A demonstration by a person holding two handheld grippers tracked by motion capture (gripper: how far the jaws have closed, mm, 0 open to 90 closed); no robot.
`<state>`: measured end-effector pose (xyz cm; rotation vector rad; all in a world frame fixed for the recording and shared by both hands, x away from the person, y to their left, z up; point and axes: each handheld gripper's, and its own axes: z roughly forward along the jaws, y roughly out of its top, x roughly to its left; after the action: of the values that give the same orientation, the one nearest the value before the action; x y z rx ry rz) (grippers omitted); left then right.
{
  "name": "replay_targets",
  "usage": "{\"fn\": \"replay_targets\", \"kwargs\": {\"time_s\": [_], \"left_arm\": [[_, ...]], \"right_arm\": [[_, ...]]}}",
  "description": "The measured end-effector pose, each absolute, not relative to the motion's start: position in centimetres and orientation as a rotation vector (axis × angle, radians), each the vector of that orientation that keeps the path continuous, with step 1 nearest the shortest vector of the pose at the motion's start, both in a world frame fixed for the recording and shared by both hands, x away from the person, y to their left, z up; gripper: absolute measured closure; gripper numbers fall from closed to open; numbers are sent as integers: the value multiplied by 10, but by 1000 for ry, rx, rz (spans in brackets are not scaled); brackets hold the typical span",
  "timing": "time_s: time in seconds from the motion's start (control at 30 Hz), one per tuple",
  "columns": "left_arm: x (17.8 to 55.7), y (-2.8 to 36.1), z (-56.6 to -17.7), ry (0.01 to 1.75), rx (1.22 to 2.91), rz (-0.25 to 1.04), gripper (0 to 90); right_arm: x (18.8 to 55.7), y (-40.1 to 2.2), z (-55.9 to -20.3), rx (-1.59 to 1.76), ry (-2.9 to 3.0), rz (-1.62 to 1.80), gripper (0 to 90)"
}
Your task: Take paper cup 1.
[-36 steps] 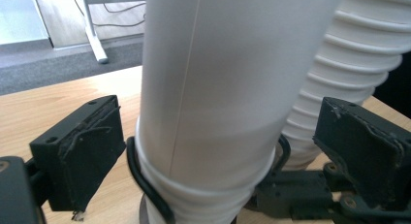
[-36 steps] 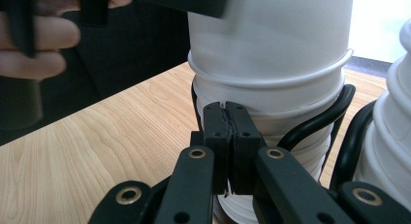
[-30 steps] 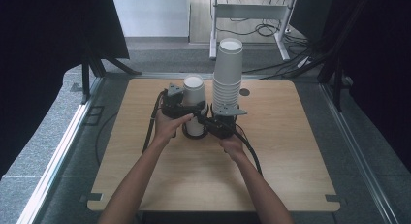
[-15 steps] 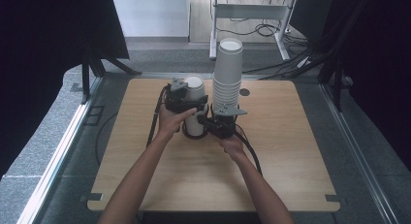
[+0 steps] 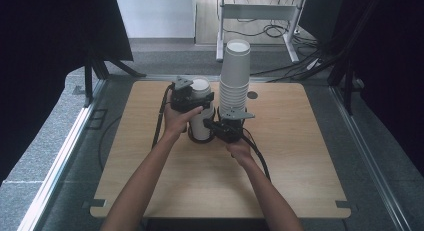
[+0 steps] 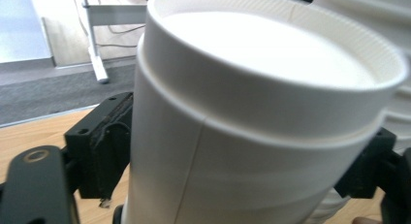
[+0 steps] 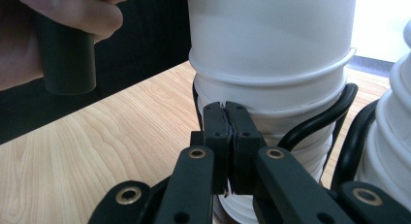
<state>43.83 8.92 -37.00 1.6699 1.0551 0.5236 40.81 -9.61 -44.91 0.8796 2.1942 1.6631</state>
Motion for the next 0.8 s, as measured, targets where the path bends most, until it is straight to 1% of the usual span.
{"fn": "replay_targets", "kwargs": {"time_s": [0.17, 0.5, 0.8], "left_arm": [[438, 89, -370, 1043, 1672, 544, 177], [437, 91, -365, 1037, 1637, 542, 184], [431, 96, -345, 1009, 1585, 576, 186]], "right_arm": [[408, -96, -449, 878, 2195, 1662, 875], [408, -96, -449, 877, 2196, 1661, 875], [408, -96, -449, 874, 2199, 1657, 874]]}}
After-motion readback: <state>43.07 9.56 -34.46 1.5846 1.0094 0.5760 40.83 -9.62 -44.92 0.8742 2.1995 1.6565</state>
